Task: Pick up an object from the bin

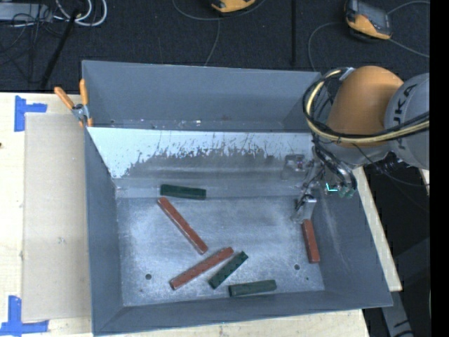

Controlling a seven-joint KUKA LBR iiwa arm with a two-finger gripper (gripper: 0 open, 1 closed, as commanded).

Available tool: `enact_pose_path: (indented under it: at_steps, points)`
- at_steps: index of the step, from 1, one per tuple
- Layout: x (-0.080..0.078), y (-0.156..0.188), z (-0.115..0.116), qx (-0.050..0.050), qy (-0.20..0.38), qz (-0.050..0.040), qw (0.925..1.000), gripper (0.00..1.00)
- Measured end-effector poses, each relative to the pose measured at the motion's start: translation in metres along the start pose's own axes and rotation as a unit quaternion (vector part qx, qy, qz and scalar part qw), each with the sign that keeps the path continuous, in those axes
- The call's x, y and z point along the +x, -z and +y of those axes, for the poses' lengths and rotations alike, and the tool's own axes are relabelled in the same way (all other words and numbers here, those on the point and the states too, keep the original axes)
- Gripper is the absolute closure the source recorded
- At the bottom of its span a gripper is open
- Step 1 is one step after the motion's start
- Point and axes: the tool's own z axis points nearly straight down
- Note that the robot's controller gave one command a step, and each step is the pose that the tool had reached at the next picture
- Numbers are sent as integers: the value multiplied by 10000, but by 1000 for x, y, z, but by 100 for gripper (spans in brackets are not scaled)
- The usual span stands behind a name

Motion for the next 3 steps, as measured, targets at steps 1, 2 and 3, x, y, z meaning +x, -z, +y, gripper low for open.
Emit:
enact_pose_path:
  at_steps: [1, 2, 3]
  points:
    - [35, -69, -49, 2, 2259, -13, 9741, 0]
    - [48, -37, -53, -30, 4307, -58, 9025, 0]
    - [38, -22, -51, -17, 5326, -51, 8464, 0]
